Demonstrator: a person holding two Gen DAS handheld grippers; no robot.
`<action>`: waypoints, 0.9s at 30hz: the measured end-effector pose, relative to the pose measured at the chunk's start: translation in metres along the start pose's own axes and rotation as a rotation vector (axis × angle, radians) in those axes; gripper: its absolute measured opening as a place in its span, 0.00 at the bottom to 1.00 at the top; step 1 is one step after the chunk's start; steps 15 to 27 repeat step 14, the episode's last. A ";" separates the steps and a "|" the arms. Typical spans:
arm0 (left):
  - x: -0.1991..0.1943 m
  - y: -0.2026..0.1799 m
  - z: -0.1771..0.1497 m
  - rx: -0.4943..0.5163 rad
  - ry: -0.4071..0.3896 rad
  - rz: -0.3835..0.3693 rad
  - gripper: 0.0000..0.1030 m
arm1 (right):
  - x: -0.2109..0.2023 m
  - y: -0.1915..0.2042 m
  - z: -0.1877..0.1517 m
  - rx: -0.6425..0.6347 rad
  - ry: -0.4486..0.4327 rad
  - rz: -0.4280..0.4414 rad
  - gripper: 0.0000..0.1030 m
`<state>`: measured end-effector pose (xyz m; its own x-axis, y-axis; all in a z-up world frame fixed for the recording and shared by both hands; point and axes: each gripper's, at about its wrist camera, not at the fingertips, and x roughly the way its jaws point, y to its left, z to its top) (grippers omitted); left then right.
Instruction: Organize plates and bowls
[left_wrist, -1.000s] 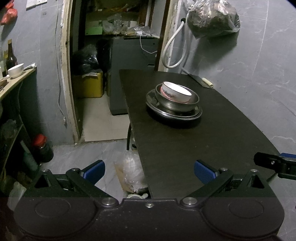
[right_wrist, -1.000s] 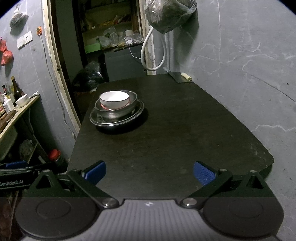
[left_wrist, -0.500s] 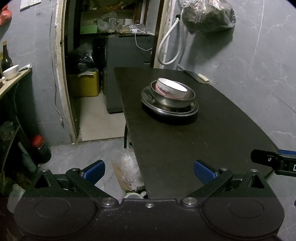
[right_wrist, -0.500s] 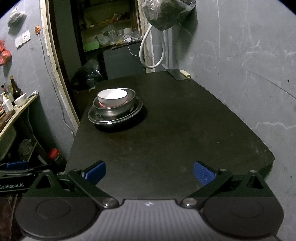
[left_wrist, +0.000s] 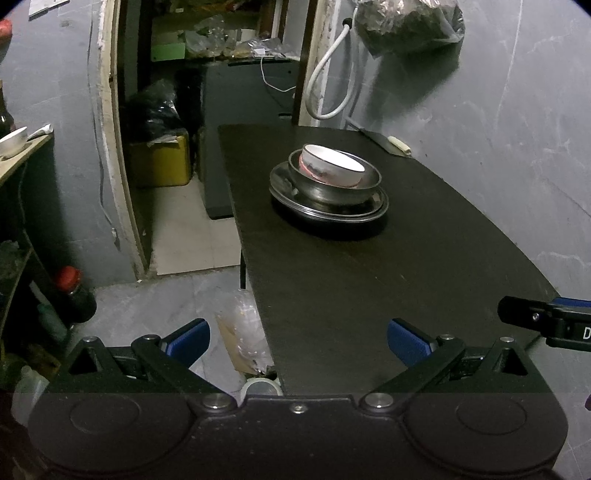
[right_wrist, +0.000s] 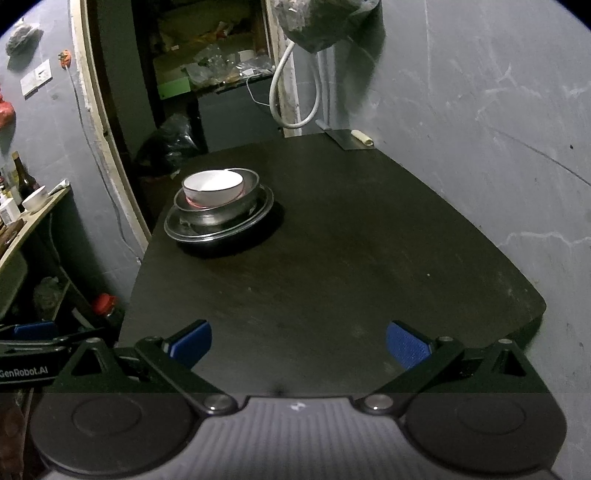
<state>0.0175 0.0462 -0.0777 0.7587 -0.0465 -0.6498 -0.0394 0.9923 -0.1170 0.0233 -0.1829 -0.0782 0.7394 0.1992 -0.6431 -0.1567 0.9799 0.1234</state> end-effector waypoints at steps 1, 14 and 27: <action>0.001 -0.001 0.000 0.002 0.004 -0.001 0.99 | 0.001 -0.001 0.000 0.002 0.003 -0.001 1.00; 0.023 -0.016 0.005 0.029 0.055 -0.011 0.99 | 0.014 -0.020 0.000 0.039 0.042 -0.014 1.00; 0.023 -0.016 0.005 0.029 0.055 -0.011 0.99 | 0.014 -0.020 0.000 0.039 0.042 -0.014 1.00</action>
